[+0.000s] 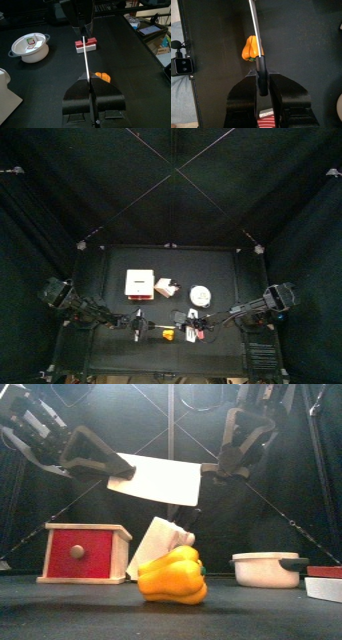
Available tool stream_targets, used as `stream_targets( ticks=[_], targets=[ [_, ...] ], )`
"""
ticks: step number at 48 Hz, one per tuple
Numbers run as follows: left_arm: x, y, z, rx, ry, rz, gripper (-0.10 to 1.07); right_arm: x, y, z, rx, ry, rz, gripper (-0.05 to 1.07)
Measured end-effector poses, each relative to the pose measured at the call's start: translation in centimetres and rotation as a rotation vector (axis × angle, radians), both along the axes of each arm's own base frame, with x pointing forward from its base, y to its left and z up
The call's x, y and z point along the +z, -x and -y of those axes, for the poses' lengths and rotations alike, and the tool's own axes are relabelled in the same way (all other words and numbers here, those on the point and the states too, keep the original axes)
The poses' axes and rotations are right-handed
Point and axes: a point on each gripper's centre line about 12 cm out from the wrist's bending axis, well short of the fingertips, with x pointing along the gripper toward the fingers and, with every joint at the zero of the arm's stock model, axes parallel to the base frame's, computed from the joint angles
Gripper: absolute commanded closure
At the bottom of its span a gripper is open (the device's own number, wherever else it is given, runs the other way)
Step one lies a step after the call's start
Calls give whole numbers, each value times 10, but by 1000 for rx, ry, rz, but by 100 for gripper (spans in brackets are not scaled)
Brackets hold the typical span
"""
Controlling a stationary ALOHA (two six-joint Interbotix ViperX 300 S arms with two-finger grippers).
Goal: Cut squash
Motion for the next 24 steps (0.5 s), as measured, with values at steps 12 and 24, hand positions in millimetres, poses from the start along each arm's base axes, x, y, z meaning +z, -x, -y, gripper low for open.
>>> stream_targets(
  ticks=[12,24],
  targets=[
    [-15,-1,3,-29,-53,-2,84,-9,1,-10,6,-24,-31,55],
    [-24,1,10,-84,-96,-5,84,-12,2,-25,29,-43,-46,55]
  ],
)
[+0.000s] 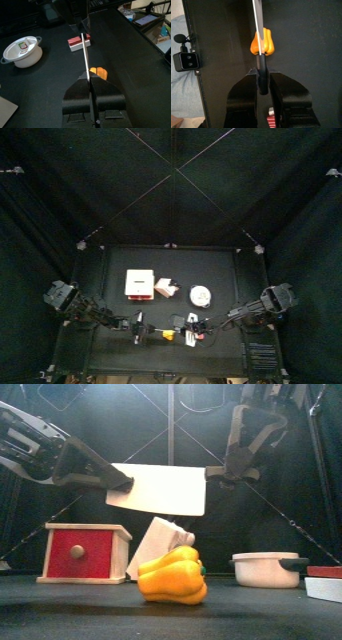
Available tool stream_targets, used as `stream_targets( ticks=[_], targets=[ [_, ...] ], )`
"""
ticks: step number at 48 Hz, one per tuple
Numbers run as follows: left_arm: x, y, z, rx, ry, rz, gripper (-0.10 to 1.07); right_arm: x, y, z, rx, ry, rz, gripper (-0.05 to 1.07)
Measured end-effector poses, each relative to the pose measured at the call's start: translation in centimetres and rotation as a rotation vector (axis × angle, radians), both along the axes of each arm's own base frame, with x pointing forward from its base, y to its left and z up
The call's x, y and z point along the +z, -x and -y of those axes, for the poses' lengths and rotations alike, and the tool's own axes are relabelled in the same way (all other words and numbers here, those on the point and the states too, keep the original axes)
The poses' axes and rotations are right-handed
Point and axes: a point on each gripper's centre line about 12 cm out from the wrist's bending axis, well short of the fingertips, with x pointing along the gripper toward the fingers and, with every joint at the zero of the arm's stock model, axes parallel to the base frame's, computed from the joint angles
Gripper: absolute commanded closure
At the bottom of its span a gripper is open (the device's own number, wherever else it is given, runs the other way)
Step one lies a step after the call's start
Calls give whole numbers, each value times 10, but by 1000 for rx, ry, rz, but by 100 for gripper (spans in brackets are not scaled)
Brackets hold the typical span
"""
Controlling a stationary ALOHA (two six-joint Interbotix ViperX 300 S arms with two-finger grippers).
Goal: Cut squash
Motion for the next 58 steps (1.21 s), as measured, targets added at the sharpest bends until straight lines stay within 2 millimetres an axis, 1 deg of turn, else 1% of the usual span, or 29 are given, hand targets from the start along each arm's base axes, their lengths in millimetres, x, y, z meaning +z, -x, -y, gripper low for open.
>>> stream_targets(
  ticks=[9,16,32,45,58],
  targets=[
    [-12,1,4,-29,-23,-27,84,-12,-3,-8,9,-3,-32,55],
    [-19,1,5,-26,14,-46,84,-22,-7,-11,11,4,-56,55],
    [-23,4,9,-65,45,-23,84,-22,-9,-14,16,2,-53,55],
    [-28,1,6,-54,40,-28,84,-23,-7,-13,16,15,-69,55],
    [-28,0,4,-47,43,-27,84,-24,-7,-13,16,19,-74,55]
  ],
)
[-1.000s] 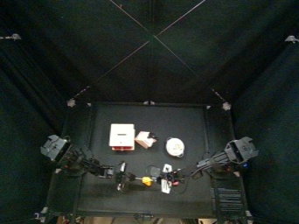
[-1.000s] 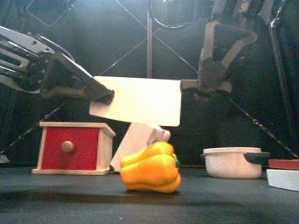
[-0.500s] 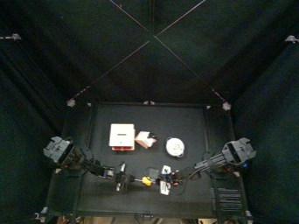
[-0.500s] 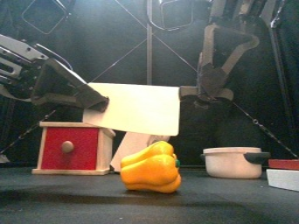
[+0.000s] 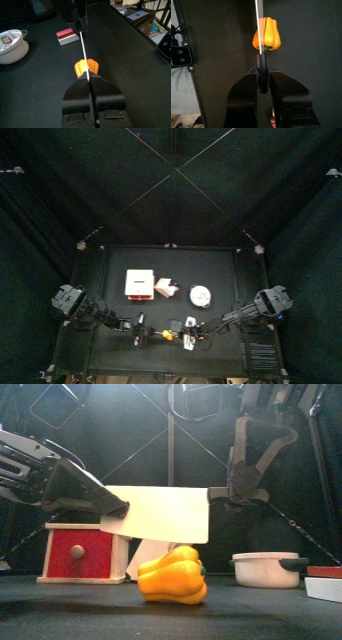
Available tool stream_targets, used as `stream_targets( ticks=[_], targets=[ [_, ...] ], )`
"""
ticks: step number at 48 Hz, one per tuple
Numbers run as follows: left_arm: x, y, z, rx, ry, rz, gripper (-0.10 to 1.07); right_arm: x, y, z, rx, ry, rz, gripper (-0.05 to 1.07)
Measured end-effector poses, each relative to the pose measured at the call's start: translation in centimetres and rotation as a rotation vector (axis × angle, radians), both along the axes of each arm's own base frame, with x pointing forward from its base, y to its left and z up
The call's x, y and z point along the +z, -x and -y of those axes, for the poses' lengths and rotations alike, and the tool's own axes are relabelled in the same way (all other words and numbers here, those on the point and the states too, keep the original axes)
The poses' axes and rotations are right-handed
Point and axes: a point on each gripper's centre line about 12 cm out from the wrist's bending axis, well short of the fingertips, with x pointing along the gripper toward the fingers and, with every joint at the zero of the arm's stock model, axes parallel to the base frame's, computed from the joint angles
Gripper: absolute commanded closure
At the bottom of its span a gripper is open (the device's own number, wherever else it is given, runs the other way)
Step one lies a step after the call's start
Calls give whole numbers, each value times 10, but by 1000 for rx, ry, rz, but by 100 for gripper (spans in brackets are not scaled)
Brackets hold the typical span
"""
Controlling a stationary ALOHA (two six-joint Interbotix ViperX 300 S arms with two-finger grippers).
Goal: Cut squash
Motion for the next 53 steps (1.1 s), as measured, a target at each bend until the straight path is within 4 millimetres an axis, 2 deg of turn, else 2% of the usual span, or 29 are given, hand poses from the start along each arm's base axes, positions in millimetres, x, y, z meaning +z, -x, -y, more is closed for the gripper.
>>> stream_targets(
  ticks=[33,53],
  targets=[
    [-7,0,0,10,24,-23,84,-7,-1,0,-2,6,-17,55],
    [-14,0,-2,17,17,-41,84,-14,-3,11,-29,17,-46,55]
  ],
)
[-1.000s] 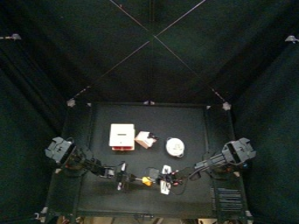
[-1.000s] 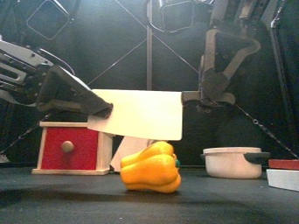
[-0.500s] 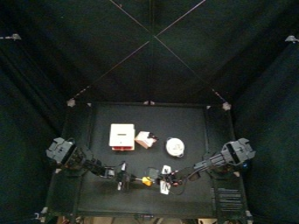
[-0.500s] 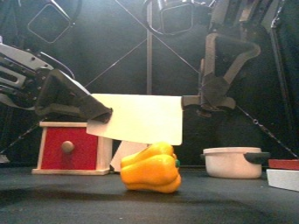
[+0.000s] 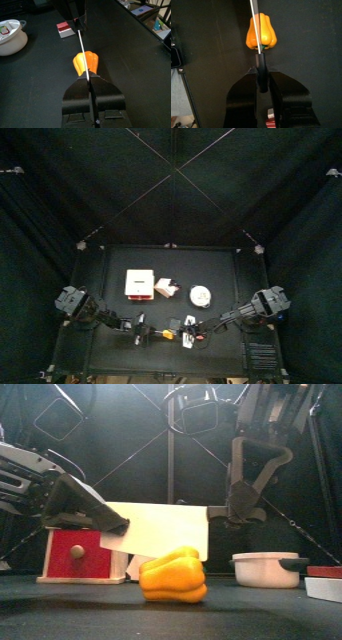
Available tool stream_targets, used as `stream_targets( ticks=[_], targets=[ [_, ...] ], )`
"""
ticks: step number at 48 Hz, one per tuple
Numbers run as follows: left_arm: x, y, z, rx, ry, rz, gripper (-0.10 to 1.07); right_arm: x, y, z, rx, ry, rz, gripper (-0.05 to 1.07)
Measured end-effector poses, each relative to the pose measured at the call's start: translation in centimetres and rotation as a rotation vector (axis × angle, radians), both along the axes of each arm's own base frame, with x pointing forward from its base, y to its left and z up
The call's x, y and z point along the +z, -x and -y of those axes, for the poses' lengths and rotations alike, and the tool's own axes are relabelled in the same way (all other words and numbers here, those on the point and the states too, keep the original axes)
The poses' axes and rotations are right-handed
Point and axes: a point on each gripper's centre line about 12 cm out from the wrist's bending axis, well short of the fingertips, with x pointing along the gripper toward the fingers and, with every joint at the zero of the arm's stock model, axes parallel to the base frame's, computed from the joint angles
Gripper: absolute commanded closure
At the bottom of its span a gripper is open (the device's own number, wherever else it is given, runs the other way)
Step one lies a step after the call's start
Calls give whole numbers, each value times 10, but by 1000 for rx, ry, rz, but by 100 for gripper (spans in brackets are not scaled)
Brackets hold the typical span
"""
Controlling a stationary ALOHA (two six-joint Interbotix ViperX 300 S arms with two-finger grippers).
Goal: Cut squash
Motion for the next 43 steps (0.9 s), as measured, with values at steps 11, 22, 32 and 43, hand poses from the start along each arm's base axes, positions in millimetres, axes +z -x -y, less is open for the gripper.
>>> stream_targets(
  ticks=[11,22,32,43],
  targets=[
    [-3,-2,1,2,-1,-7,84,-5,0,-1,0,2,-14,55],
    [-9,-3,1,4,-6,-19,84,-9,-2,0,-4,5,-24,55],
    [-13,-6,2,2,-11,-25,84,-15,-3,4,-15,10,-42,55],
    [-14,-6,2,5,-11,-27,84,-17,-5,9,-29,11,-46,55]
  ],
)
